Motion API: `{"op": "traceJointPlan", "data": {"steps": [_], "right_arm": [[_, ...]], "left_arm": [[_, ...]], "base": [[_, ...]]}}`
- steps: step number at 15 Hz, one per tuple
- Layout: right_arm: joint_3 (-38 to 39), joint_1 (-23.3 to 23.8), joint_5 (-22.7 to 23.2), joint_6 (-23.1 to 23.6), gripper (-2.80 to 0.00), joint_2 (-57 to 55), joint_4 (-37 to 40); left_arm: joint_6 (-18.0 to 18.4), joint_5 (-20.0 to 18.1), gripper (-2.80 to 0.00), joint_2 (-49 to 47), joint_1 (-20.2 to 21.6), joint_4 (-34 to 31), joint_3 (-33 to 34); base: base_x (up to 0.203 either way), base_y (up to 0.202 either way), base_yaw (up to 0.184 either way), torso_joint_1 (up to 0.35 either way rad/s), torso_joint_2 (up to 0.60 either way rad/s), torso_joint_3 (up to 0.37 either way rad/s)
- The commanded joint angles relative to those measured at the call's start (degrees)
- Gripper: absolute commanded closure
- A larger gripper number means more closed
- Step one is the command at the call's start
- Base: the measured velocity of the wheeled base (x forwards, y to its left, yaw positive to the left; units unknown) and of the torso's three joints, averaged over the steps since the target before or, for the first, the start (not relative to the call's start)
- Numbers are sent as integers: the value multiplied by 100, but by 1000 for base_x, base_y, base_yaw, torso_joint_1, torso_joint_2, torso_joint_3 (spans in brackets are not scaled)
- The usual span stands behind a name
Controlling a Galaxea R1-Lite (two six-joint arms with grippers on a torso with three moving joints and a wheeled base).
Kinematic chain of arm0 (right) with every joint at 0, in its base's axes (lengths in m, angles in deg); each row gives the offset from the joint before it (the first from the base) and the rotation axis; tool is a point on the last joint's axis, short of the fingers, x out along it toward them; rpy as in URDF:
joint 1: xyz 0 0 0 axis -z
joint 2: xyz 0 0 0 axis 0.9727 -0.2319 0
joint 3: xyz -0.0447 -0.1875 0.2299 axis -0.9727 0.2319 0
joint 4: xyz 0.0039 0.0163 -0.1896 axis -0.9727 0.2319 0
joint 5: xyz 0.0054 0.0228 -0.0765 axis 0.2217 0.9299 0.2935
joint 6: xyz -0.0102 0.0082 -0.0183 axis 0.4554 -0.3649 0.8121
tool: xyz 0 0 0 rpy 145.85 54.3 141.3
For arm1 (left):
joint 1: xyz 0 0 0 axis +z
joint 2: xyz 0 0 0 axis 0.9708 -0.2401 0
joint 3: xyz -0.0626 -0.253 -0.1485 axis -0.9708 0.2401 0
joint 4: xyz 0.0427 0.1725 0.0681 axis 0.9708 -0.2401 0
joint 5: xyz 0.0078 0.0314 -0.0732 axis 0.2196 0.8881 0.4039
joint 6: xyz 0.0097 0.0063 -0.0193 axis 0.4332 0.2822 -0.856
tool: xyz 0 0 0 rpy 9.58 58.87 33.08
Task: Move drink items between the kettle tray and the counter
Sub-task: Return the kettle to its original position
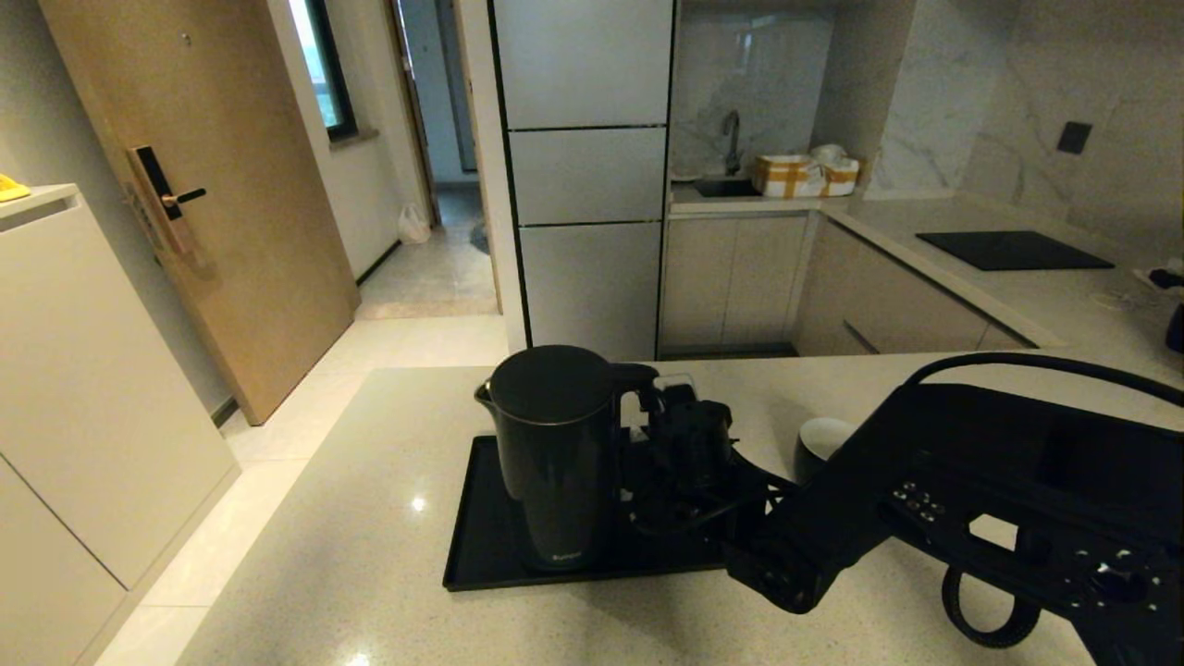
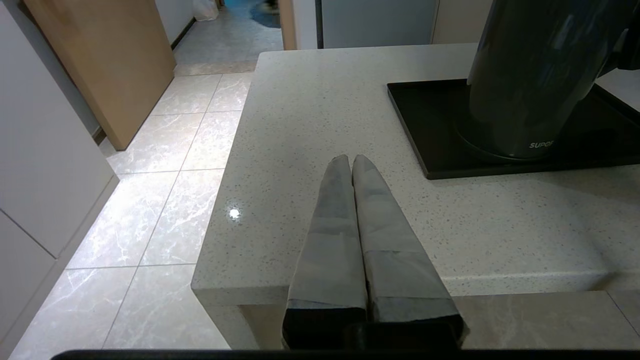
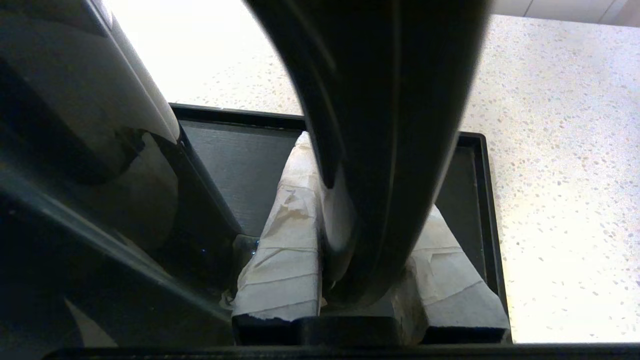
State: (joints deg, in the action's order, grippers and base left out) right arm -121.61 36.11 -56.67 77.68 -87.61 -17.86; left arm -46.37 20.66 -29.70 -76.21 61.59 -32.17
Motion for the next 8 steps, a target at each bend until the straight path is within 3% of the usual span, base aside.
{"op": "traceJointPlan", "data": {"steps": [1, 3, 4, 8], "right_arm": [[-13, -3, -13, -8, 0, -89, -20], [-13, -3, -48, -8, 0, -97, 32], [-13, -3, -58, -8, -280, -103, 12], [66, -30, 13, -148, -280, -27, -29]], "left_arm": [[0, 0, 0, 2, 1, 0, 1], [0, 0, 0, 2, 1, 0, 1], [0, 0, 0, 2, 1, 0, 1], [0, 0, 0, 2, 1, 0, 1]], "base": [[0, 0, 0, 0, 0, 0], [0, 0, 0, 0, 0, 0], [0, 0, 0, 0, 0, 0], [0, 0, 0, 0, 0, 0]]}}
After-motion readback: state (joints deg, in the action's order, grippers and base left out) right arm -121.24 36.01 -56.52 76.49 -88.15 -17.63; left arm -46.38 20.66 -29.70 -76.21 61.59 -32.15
